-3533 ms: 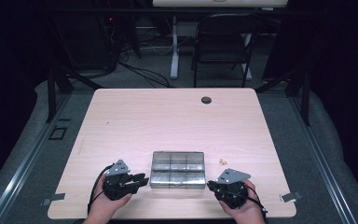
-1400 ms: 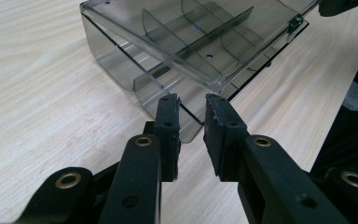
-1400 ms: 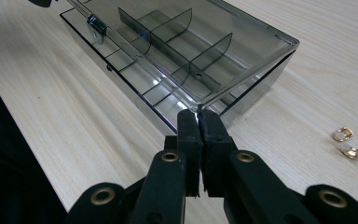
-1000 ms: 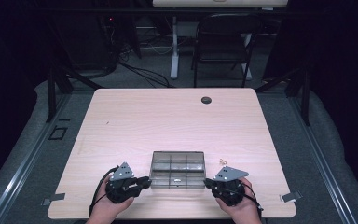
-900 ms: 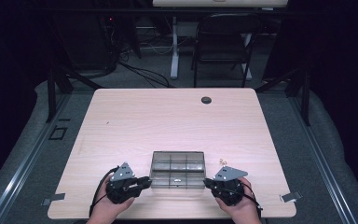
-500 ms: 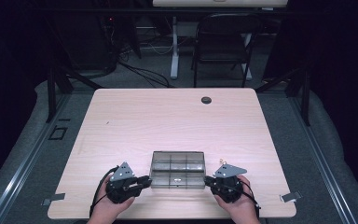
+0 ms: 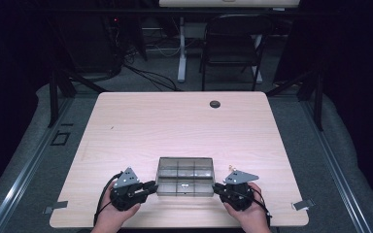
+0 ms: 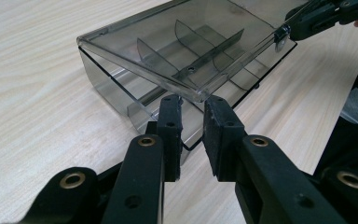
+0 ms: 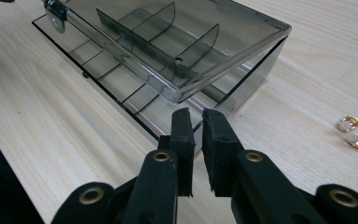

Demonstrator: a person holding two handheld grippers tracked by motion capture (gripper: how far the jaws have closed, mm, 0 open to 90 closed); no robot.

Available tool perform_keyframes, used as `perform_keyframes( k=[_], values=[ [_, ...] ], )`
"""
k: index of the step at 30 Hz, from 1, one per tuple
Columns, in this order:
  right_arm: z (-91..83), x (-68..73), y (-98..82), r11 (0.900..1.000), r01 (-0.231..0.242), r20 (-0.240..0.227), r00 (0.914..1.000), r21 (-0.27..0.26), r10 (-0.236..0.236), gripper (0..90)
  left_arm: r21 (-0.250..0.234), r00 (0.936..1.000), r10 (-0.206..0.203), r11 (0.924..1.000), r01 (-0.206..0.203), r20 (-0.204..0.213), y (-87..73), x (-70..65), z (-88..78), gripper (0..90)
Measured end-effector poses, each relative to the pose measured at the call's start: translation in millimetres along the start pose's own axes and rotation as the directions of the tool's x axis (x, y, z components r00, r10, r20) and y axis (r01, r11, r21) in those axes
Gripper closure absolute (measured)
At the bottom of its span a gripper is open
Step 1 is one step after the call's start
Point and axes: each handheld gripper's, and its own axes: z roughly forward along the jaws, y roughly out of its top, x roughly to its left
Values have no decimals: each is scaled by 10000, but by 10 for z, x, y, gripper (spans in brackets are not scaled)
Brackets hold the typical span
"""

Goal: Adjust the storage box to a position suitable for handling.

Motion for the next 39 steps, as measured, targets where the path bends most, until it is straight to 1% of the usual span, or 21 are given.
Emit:
perform_keyframes(
  k=[6, 8, 9, 12, 14, 17, 19, 22, 24, 25, 26, 28, 34, 35, 38, 39],
  values=[
    [16, -15, 6, 9998, -201, 71, 9998, -41, 201, 812, -162, 9999, -82, 9998, 80, -102, 17, 1, -12, 769],
    [15, -15, 4, 9998, -193, 50, 9998, -68, 194, 811, -247, 9999, -68, 9997, 66, -111, 24, 7, -17, 768],
    [12, -16, 3, 9998, -173, 39, 9998, -50, 173, 811, -294, 9998, -164, 9994, 161, -93, 25, 5, -19, 768],
    [4, -12, 2, 9999, -158, 39, 9999, -19, 158, 808, -333, 9999, -107, 9994, 103, -115, 33, 12, -26, 768],
    [7, -8, 2, 9997, -213, 40, 9998, -145, 214, 804, -353, 9998, -124, 9993, 119, -124, 35, 13, -26, 768],
    [15, -8, 15, 9995, -257, 15, 9997, -185, 257, 795, -464, 9997, -179, 9988, 171, -163, 43, 7, -27, 767],
    [30, -2, 25, 9996, -245, -20, 9997, -164, 245, 793, -480, 9997, -79, 9988, 68, -225, 52, 14, -33, 767],
    [62, 23, 34, 9998, -171, 3, 9999, -63, 171, 786, -516, 9995, -137, 9986, 122, -286, 58, 13, -39, 762],
    [75, 35, 35, 10000, -54, 137, 9999, 47, 53, 777, -519, 9994, -157, 9986, 140, -316, 61, 4, -42, 759],
    [77, 32, 34, 9999, -80, 122, 9999, 74, 79, 776, -483, 9993, -84, 9988, 67, -360, 64, 0, -43, 754],
    [82, 26, 31, 9999, -152, 63, 9999, 39, 152, 774, -537, 9992, -139, 9985, 119, -368, 61, -9, -37, 750],
    [83, 23, 30, 9998, -202, 69, 9998, 34, 202, 774, -571, 9988, -54, 9984, 27, -479, 67, -21, -39, 750],
    [81, 23, 31, 9999, -108, 50, 9999, 59, 108, 779, -748, 9977, 26, 9972, -76, -670, 86, -40, -44, 742],
    [81, 23, 31, 9999, -90, 44, 9999, 52, 90, 779, -781, 9977, 0, 9969, -53, -681, 88, -43, -44, 741],
    [79, 22, 32, 9999, -82, 29, 10000, 79, 82, 780, -777, 9975, 116, 9968, -170, -704, 103, -37, -50, 737],
    [79, 22, 32, 9999, -78, 32, 10000, 77, 77, 780, -813, 9975, 64, 9966, -122, -702, 106, -40, -49, 736]
  ],
)
